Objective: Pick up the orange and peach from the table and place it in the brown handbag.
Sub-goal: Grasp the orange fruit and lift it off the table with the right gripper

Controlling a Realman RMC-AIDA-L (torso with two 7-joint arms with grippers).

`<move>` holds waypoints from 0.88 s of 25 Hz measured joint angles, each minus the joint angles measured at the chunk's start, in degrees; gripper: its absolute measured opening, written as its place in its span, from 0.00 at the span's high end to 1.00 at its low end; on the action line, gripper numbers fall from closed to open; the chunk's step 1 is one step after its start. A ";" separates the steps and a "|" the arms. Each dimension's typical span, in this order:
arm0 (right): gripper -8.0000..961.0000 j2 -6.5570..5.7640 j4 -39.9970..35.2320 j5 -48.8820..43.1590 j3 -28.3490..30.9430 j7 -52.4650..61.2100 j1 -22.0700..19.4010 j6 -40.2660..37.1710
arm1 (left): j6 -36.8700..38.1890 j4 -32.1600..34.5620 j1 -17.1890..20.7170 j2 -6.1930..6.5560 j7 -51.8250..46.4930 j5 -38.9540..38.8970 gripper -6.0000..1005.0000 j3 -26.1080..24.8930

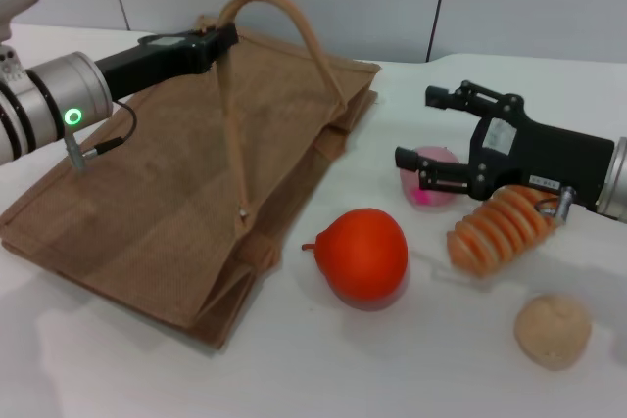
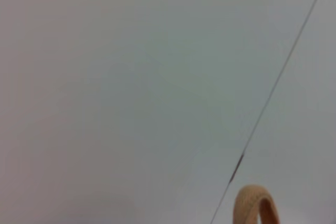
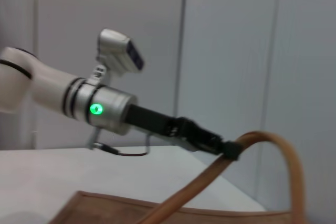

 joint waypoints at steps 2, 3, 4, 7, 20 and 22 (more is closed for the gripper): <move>0.16 -0.34 -0.36 0.01 -1.70 1.48 0.22 -1.68 | -2.06 -0.42 0.68 0.01 2.10 -2.43 0.87 0.00; 0.16 -0.46 -0.85 0.01 -2.64 2.38 0.31 -2.26 | -3.17 -0.44 1.05 0.00 3.03 -3.54 0.87 0.00; 0.16 -0.46 -1.54 0.01 -3.56 3.42 0.36 -2.73 | -4.24 -0.44 1.45 -0.01 3.84 -4.63 0.87 0.00; 0.16 -0.18 -4.08 0.02 -7.23 7.32 0.56 -3.51 | -7.31 -0.47 2.61 -0.02 5.72 -7.12 0.88 0.00; 0.17 0.28 -5.24 0.01 -22.16 16.63 4.32 -4.37 | -12.75 -0.50 4.22 -0.02 7.10 -10.52 0.88 -0.66; 0.17 0.58 -5.30 0.01 -24.53 18.06 5.20 -3.65 | -12.97 -0.50 4.23 0.00 7.11 -10.64 0.88 -0.70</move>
